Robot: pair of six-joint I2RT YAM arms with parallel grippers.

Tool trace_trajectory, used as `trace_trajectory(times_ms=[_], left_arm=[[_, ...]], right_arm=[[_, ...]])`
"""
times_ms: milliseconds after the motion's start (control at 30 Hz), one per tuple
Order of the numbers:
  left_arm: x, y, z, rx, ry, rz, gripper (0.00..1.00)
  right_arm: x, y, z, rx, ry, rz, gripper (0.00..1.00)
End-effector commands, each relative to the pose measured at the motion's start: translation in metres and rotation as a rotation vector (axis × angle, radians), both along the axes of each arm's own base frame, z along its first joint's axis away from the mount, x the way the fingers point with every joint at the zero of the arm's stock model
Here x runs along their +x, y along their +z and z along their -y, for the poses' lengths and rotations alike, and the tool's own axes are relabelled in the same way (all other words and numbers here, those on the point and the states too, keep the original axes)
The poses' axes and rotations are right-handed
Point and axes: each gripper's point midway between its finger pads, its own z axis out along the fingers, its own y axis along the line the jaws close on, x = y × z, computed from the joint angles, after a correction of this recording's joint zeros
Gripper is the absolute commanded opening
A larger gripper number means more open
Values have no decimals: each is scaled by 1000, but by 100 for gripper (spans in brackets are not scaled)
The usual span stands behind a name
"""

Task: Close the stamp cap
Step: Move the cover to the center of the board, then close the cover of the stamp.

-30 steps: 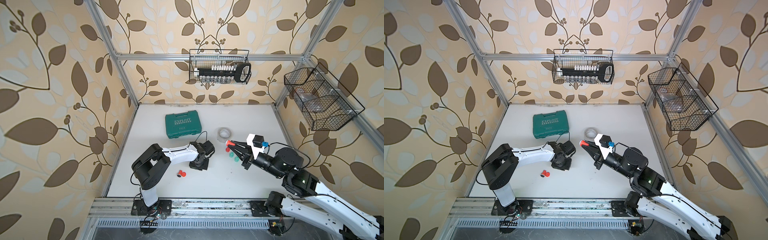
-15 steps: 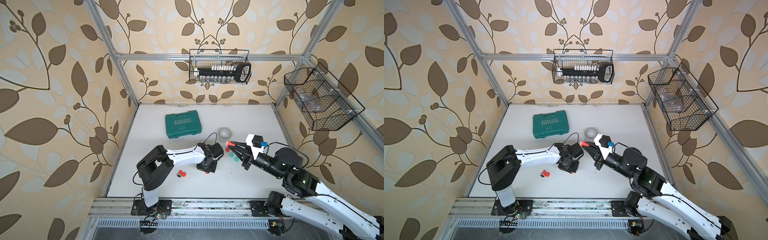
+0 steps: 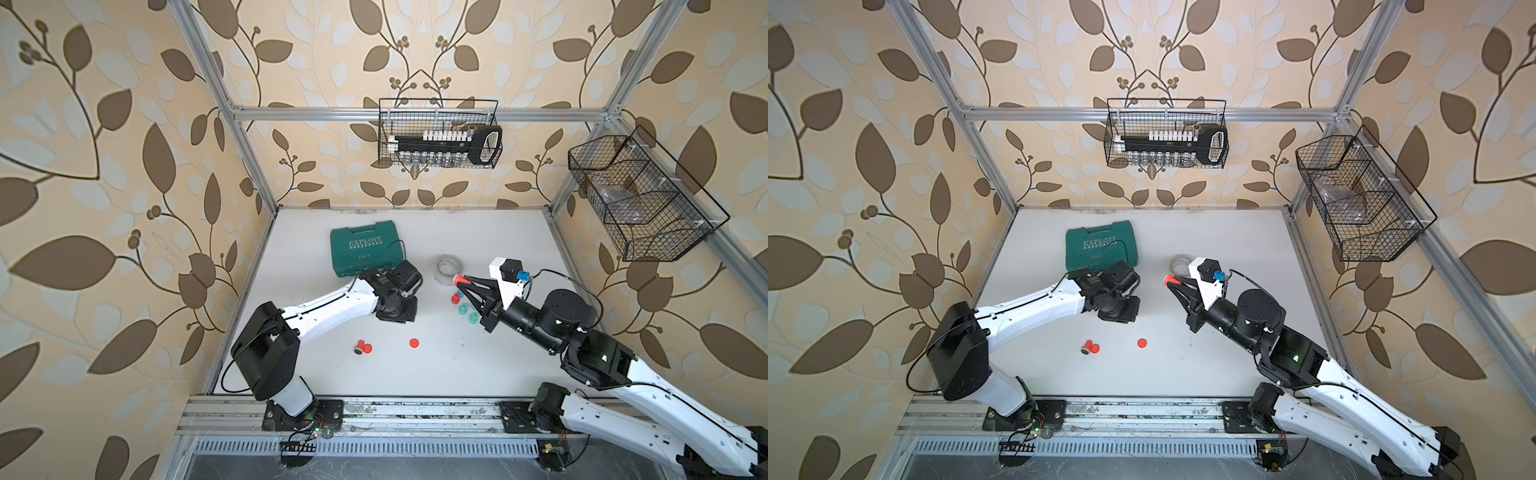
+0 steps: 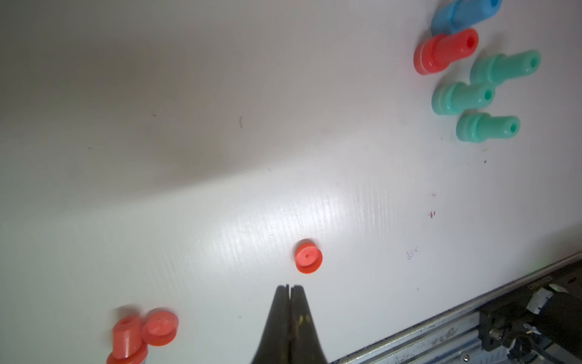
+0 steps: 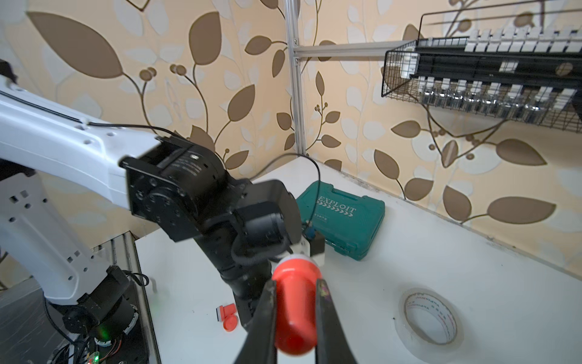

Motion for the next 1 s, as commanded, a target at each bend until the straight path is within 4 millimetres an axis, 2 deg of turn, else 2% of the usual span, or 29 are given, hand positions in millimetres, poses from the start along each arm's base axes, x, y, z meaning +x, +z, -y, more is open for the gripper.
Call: trace_trajectory(times_ms=[0,33,233,367,467,567,967], left_arm=[[5,20,-25,-65,11,15,1],[9,28,-35,-82,27,33,1],[31,44,-91,-127,113,59,3],[46,47,-127,-148,174,82,3],[52,40,-148,-91,210,121,3],[53,37,-154,-76,230,119,4],[50,45,-151,-138,288,137,7]], right_arm=[[9,-7,7,2,-83,-93,0],[10,-12,5,-12,-82,-115,0],[17,-45,-8,-98,-89,-258,0],[22,-67,-13,-161,-120,-371,0],[23,-93,-17,-242,-147,-494,0],[20,-117,-27,-299,-142,-597,0],[1,-210,-74,-475,-94,-818,0]])
